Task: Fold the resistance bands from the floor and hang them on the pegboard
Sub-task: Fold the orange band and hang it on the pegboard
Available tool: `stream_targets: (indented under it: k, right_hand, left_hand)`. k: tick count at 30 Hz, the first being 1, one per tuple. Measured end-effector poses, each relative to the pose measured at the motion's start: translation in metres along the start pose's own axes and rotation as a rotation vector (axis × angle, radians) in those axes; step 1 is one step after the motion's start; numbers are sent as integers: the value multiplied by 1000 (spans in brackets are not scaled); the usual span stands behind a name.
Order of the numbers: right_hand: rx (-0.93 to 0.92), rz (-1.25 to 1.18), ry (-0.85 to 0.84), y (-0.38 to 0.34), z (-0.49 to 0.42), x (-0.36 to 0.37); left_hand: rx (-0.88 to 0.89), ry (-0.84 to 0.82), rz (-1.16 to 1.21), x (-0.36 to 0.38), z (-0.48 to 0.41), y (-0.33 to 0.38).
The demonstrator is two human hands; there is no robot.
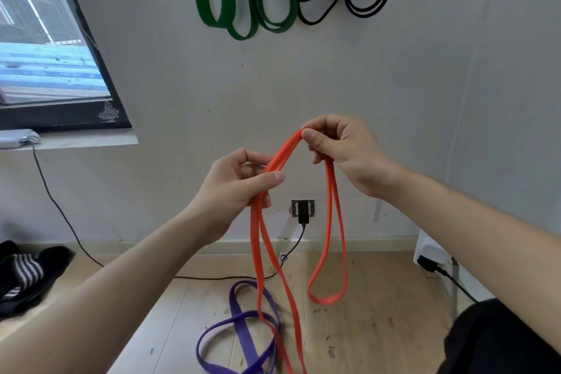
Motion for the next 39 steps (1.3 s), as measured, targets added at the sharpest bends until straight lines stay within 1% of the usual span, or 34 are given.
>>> stream_targets:
  k: [6, 8, 11, 13, 15, 17, 19, 21, 28, 33, 37, 39]
  right_hand:
    - [11, -6, -10, -3, 2, -1]
    - [76, -12, -88, -2, 3, -2]
    - [200, 56, -304, 2, 7, 1]
    - [205, 145, -397, 4, 12, 9]
    - [171, 128, -414, 3, 16, 19]
    - [127, 108, -356, 1, 16, 25]
    - [78, 171, -274, -1, 16, 26]
    - [37, 208, -229, -3, 15, 23]
    - [-80, 126, -45, -21, 13, 10]
    - [-115, 16, 66, -30, 8, -5]
    - [-114, -9, 92, -35, 9, -15]
    - [-111, -23, 81, -37, 10, -18]
  left_hand:
    - [65, 59, -67, -6, -2, 3]
    - [76, 101, -26, -9, -3, 4]
    - [74, 130, 43, -12, -5, 4]
    - [84, 93, 39, -12, -4, 3]
    - [94, 56, 14, -10, -2, 2]
    - [103, 43, -25, -9, -1, 1]
    - [115, 35, -74, -10, -1, 0]
    - [134, 7, -121, -11, -1, 1]
    - [82, -123, -218, -9, 1, -9]
    - [54, -140, -145, -3, 5, -11]
    - [60, -70, -58, 3, 3, -9]
    - [66, -63, -48, 9, 2, -9]
Point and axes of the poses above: each hand's wrist, its own z-axis away from the middle knuckle, its own x-axis out of the palm, y = z × x, the point moved 3 cm from there along -z, towards the middle knuckle, and after that the axes turned 14 degrees about x, right-handed, at the moved point
